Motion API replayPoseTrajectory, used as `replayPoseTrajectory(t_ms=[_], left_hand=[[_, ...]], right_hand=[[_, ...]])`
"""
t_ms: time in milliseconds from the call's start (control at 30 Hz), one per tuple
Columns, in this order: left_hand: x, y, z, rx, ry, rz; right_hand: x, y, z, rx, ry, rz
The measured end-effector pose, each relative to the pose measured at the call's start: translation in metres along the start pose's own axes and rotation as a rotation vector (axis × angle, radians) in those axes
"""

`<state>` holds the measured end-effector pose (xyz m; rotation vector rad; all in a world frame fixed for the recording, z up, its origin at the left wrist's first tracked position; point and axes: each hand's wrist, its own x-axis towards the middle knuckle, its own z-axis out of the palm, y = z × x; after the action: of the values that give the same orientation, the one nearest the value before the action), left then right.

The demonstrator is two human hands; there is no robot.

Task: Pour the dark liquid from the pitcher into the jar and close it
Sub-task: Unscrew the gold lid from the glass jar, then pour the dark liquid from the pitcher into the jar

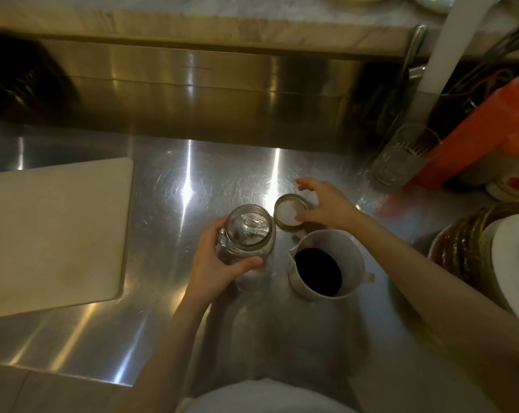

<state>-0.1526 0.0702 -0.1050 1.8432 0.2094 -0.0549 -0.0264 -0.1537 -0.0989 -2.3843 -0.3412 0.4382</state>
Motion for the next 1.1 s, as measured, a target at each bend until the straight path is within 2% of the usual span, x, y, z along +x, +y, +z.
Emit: replayPoseTrajectory(t_ms=[167,333,433,633,767,900,1100], left_hand=[[0.001,0.002,-0.001,-0.066,0.0,-0.026],[0.0,0.003,-0.004,-0.041,0.004,-0.018],[-0.001,0.006,-0.003,-0.008,0.004,-0.003],[-0.005,0.009,0.001,0.089,0.044,0.047],[-0.009,0.013,0.003,0.152,0.068,0.044],[-0.009,0.015,0.004,0.169,0.064,0.03],[-0.005,0.014,-0.007,0.091,-0.053,-0.009]], right_hand=[[-0.052,-0.025,-0.02,0.571,0.349,0.101],[-0.112,-0.024,-0.001,0.682,0.56,0.158],[-0.136,-0.015,0.019,0.685,0.608,0.17],[-0.156,-0.004,0.042,0.631,0.605,0.207],[-0.159,-0.006,0.05,0.622,0.677,0.247],[-0.159,-0.008,0.056,0.692,0.72,0.288],[-0.149,-0.017,0.052,0.832,0.762,0.303]])
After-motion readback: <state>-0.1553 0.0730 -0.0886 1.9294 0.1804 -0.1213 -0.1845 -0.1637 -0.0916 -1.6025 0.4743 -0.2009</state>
